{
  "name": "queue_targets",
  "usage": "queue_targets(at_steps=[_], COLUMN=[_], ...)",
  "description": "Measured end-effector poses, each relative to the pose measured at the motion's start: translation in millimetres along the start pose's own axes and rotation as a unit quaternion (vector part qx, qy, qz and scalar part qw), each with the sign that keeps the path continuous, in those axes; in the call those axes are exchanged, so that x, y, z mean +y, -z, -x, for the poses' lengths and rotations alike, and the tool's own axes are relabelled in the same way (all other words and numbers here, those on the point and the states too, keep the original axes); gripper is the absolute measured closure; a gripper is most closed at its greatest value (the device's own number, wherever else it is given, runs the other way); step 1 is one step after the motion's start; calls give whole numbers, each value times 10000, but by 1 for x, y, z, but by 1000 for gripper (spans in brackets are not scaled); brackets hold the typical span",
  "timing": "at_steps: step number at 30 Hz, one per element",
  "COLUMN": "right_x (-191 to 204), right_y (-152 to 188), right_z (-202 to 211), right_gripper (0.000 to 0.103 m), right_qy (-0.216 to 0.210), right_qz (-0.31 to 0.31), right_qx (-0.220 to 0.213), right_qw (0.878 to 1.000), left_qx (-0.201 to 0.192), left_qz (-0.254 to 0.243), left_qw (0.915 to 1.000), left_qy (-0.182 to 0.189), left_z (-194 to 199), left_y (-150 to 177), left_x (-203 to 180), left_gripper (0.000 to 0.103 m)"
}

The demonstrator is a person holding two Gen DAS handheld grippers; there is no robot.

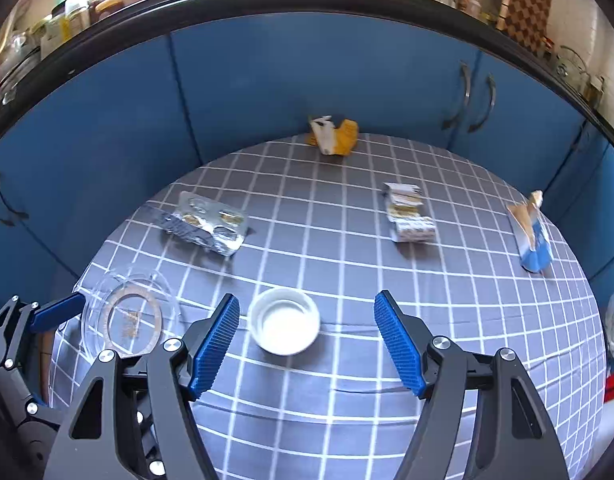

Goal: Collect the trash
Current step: 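Grasp the clear plastic lid with the left tool while the right tool grasps the white dish, then carry the lid and dish over the black bin and open both tools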

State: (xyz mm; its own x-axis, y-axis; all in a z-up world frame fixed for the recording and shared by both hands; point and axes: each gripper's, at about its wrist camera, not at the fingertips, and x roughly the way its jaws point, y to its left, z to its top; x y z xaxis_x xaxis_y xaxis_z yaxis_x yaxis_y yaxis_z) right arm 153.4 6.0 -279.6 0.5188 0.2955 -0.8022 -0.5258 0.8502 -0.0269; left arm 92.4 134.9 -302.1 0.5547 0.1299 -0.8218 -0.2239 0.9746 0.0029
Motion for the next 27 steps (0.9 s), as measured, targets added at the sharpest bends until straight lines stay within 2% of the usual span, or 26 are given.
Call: queue_targets(at_steps=[6,8,9,10,11,19,27], right_x=[3,1,1,0,-1,-24,-92], right_y=[2,5,7,7,8,8,20], right_z=[-14,-15,-14,-12,-12,12,43], right_gripper=[36,55,59,64,64,65,64], right_qy=[-84,-106,-108,-113,-113,84,565], right_qz=[-134,-185,-215,-236,-262,-570,-1241], right_qx=[295,365,342,338,357,216,99], right_qw=[9994,9991,9991,9991,9990,9981,9906], left_qx=[-41,-50,-59,-86,-138,-222,-392], left_qz=[-86,-89,-105,-117,-154,-272,-743], left_qw=[10000,9999,9999,9999,9998,9994,9955], left_qy=[15,21,25,30,31,29,449], left_z=[-6,-7,-8,-7,-5,3,15], left_y=[-7,-9,-10,-10,-10,-19,-43], left_x=[0,0,0,0,-2,-19,-81], left_gripper=[4,4,4,11,15,16,16])
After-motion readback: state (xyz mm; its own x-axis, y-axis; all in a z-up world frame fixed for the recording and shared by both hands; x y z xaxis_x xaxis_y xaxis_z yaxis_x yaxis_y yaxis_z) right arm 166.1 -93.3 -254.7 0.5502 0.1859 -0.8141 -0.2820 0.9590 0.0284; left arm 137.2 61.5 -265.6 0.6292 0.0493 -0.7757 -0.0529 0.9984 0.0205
